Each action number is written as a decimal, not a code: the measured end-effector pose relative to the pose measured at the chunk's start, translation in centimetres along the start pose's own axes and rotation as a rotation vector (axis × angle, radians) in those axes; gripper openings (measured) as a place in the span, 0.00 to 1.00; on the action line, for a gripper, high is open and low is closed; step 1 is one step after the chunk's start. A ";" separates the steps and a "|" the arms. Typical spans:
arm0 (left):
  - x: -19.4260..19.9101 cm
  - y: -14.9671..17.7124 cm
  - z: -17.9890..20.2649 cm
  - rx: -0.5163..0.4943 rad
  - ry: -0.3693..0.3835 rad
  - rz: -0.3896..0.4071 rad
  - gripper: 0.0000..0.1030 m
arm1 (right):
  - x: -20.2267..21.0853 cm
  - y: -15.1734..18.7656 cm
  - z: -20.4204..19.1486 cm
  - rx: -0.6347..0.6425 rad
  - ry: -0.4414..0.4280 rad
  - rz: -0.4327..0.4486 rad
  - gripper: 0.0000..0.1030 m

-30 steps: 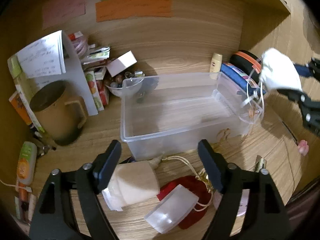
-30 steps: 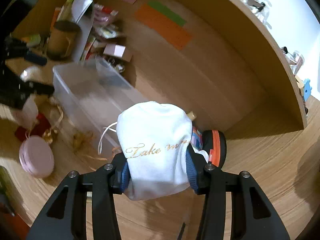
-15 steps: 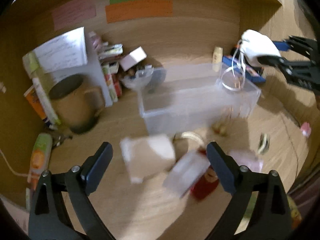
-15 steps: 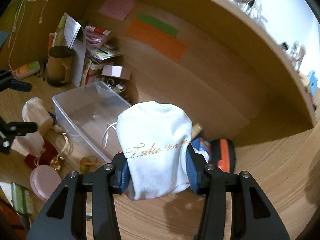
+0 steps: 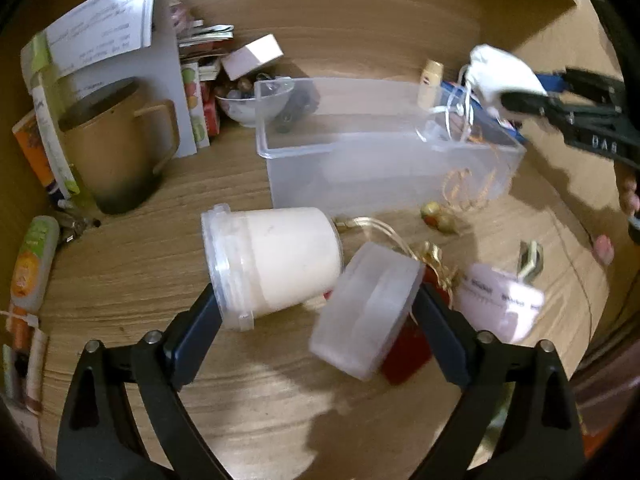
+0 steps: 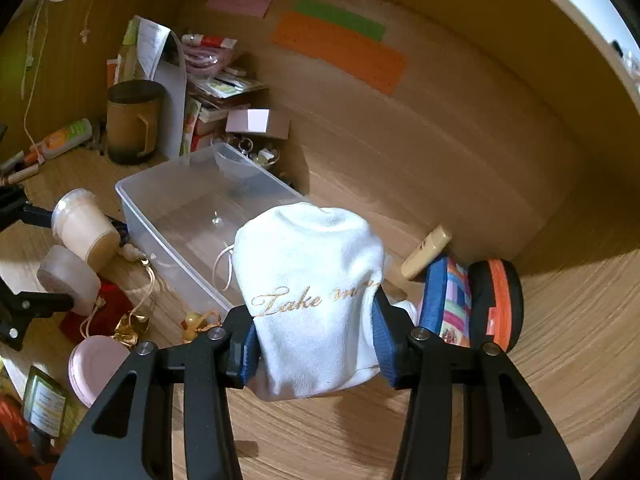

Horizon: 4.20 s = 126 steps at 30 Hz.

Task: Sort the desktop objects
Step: 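Carry the container with the left tool while the right tool carries the pouch over the clear bin, then lower the container into the bin and open the left tool while the right tool releases the pouch there, then grasp the dark green pump bottle with the left tool while the right tool grasps the small green box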

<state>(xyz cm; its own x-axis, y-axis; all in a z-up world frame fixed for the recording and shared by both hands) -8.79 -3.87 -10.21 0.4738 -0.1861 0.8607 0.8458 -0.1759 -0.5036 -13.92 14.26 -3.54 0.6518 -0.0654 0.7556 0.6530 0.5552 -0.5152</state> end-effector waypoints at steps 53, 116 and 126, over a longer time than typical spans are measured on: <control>6.9 -8.4 -1.5 0.031 0.033 0.135 0.28 | -2.2 -1.9 2.4 -0.138 -0.210 0.054 0.42; 0.6 -13.0 -0.5 -0.079 -0.143 0.056 0.89 | -4.4 -1.9 2.5 -0.172 -0.213 0.085 0.80; 5.0 -8.2 -0.3 -0.058 -0.127 0.103 0.92 | 1.1 0.8 1.0 -0.167 -0.173 0.122 0.83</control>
<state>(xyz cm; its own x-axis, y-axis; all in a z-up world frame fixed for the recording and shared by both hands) -13.40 -3.69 -1.78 0.5873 -0.0833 0.8051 0.7774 -0.2187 -0.5898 -13.05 15.45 -2.78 0.6636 0.1439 0.7342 0.6375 0.4049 -0.6555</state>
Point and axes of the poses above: each gripper's, at about its wrist camera, not at the fingertips, and x roughly against the way its jaws point, z to its right, y to its underside, the point moved 4 cm from there along -x, roughly the way its jaws point, and after that the axes turned 13 degrees about -z, right-handed, at the moved point
